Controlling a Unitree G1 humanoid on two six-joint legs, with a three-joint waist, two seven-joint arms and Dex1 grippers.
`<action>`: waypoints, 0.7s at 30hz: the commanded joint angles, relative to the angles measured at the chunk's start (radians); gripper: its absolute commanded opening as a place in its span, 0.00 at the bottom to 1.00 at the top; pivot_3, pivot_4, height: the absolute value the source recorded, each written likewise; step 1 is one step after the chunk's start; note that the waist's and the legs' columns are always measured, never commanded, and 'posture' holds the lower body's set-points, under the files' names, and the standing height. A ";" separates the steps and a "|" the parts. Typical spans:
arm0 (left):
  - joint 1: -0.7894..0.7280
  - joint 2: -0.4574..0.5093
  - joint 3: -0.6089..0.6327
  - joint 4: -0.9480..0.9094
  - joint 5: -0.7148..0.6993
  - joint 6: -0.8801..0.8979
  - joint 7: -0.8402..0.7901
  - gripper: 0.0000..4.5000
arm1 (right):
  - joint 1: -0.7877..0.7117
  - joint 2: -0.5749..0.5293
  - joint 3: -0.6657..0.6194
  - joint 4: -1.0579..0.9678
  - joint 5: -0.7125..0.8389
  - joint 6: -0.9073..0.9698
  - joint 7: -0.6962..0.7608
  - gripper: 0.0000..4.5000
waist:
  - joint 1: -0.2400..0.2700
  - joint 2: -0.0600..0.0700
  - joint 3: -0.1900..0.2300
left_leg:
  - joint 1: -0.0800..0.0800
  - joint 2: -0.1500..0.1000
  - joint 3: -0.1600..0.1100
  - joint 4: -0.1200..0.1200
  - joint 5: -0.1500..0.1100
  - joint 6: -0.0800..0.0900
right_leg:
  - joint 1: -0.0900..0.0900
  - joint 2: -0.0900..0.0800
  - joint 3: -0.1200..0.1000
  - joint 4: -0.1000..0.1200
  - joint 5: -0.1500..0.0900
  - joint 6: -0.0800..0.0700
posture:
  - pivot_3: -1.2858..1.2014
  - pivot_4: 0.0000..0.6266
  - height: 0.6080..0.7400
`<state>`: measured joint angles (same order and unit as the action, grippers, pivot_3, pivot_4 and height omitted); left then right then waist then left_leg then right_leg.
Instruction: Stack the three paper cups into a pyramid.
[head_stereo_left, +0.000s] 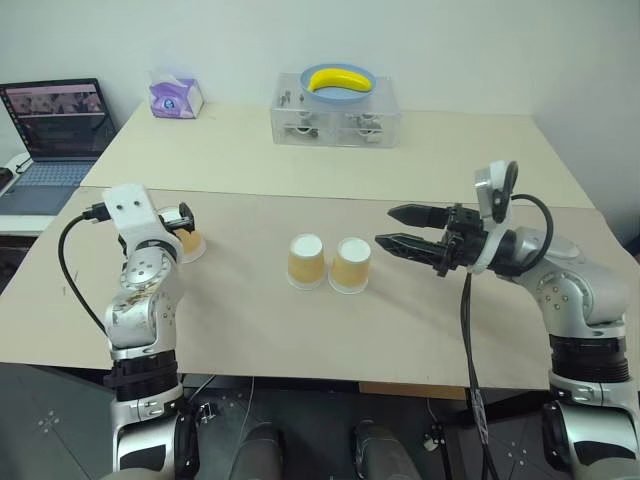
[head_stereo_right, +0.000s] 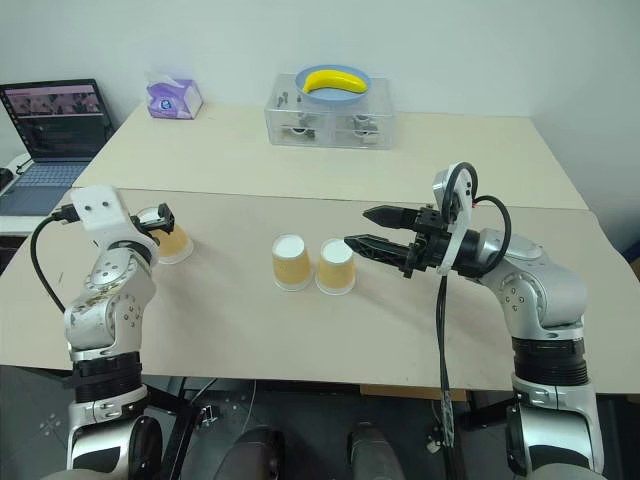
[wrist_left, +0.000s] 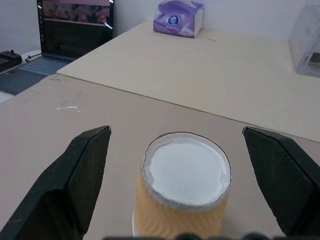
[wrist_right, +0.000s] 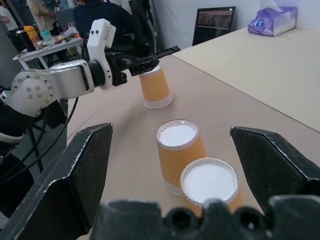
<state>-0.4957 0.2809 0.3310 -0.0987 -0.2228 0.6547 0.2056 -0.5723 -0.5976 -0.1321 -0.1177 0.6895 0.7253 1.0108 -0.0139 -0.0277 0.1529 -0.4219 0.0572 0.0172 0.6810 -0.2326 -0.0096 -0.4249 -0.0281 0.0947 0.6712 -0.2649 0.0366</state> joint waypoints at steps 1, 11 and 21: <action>-0.016 0.002 0.003 -0.007 0.023 -0.027 0.003 1.00 | -0.008 -0.015 -0.025 -0.030 0.022 -0.012 -0.002 0.98 | 0.000 0.000 0.000 | 0.000 0.000 0.000 0.000 0.000 0.000 | 0.000 0.000 0.000 0.000 0.000 0.000 | 0.52 0.24 0.65; -0.020 -0.010 -0.020 0.013 0.039 -0.033 -0.025 1.00 | -0.007 -0.016 -0.023 -0.031 0.019 -0.017 -0.009 0.98 | 0.000 0.000 0.000 | 0.000 0.000 0.000 0.000 0.000 0.000 | 0.000 0.000 0.000 0.000 0.000 0.000 | 0.52 0.24 0.65; -0.021 -0.016 -0.022 0.031 0.050 -0.040 -0.029 1.00 | -0.002 -0.019 -0.041 -0.029 0.026 -0.015 -0.017 0.98 | 0.000 0.000 0.000 | 0.000 0.000 0.000 0.000 0.000 0.000 | 0.000 0.000 0.000 0.000 0.000 0.000 | 0.52 0.24 0.65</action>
<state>-0.4960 0.2618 0.2984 -0.0599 -0.1875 0.6504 0.1748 -0.5704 -0.5988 -0.1339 -0.1177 0.6900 0.7252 0.9970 -0.0138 -0.0277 0.1529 -0.4219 0.0569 0.0168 0.6810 -0.2326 -0.0097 -0.4249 -0.0282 0.0946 0.6712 -0.2649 0.0366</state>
